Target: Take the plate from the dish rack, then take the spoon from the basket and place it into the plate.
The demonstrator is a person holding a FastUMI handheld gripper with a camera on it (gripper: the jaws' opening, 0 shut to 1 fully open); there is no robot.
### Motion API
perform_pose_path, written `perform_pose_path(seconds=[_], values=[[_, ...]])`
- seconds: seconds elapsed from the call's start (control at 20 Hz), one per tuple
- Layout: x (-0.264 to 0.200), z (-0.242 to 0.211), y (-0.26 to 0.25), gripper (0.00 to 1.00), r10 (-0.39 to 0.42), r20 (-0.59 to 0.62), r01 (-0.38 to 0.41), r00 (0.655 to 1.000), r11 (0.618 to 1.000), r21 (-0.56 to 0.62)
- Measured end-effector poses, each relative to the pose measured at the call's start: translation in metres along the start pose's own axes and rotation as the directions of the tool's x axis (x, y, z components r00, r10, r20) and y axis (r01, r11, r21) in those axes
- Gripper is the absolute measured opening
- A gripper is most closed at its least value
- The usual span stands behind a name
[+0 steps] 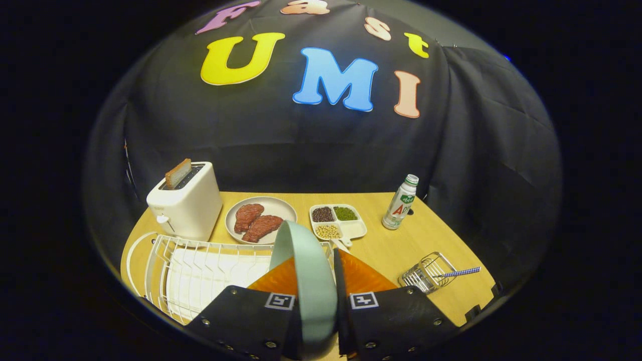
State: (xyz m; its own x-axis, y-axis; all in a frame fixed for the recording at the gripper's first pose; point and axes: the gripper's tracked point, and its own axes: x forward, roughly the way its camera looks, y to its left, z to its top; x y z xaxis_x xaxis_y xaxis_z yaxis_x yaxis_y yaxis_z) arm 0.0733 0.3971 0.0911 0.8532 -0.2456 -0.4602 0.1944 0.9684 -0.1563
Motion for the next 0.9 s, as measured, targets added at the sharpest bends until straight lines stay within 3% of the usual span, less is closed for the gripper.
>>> perform_pose_path(seconds=[0.55, 0.9], values=[[-0.025, 0.046, -0.004, 0.26, -0.127, 0.117, 0.150, 0.985, 0.965, -0.215], [-0.089, 0.044, -0.034, 0.26, -0.138, 0.176, 0.177, 0.975, 0.958, -0.226]])
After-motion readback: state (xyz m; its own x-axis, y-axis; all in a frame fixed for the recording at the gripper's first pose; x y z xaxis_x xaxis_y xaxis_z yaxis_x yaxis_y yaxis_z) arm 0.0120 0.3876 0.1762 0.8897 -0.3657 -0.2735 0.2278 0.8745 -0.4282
